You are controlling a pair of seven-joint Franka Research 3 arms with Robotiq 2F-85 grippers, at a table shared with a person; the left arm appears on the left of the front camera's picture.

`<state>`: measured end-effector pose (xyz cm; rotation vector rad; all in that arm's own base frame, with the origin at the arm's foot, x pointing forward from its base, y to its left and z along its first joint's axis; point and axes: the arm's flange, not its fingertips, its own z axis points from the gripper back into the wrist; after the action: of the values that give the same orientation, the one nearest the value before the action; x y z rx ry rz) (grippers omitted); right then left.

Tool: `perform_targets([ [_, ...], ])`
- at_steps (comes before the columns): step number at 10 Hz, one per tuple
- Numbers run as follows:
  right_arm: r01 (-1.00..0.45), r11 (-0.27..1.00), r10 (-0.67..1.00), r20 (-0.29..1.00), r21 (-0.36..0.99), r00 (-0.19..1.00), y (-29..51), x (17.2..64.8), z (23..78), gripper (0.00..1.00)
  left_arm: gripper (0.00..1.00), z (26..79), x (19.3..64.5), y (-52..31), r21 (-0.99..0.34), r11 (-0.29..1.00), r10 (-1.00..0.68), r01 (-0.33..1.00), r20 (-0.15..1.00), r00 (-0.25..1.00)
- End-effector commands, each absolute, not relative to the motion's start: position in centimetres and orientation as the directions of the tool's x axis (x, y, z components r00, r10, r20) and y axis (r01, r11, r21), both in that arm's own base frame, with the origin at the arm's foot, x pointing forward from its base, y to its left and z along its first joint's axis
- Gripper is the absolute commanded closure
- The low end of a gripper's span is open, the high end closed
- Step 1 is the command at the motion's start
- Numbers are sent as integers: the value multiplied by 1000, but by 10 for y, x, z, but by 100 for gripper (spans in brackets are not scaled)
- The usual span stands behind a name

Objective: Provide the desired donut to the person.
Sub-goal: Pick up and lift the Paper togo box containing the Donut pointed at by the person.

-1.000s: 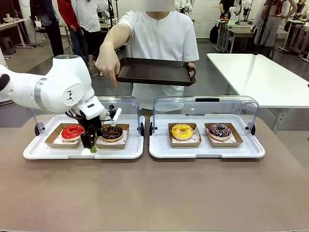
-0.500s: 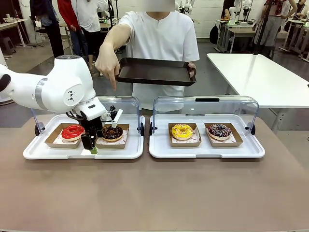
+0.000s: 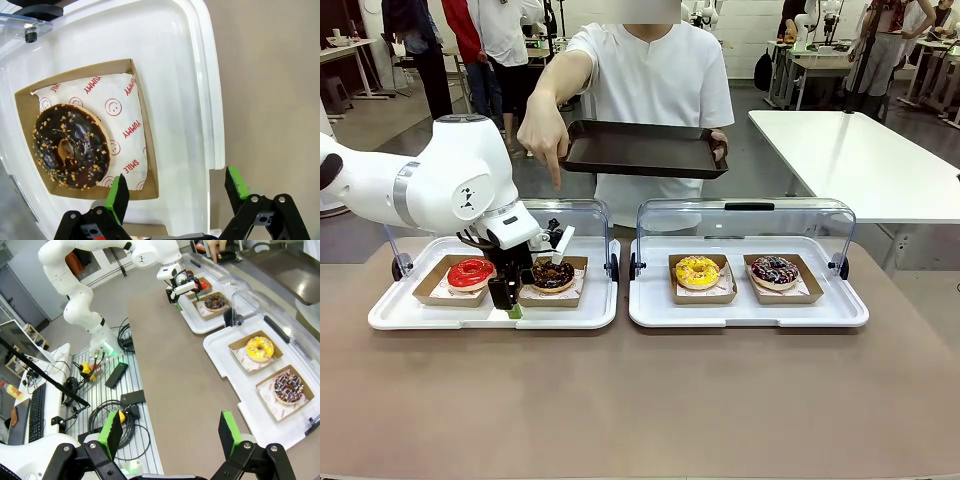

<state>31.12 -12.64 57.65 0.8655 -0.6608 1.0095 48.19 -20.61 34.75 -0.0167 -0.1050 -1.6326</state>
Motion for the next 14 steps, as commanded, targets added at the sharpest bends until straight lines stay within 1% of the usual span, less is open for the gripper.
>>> perform_targets([
  [1,-914,261,429,811,309,397,-127,311,577,0,0,341,485,-207,68,-72,-996,995,47,-75],
  [5,-914,261,429,811,309,397,-127,311,577,0,0,335,491,-208,88,-60,-998,994,7,-61],
  [14,-914,261,429,811,309,397,-127,311,577,0,0,324,505,-211,89,-44,-999,995,-8,-44],
])
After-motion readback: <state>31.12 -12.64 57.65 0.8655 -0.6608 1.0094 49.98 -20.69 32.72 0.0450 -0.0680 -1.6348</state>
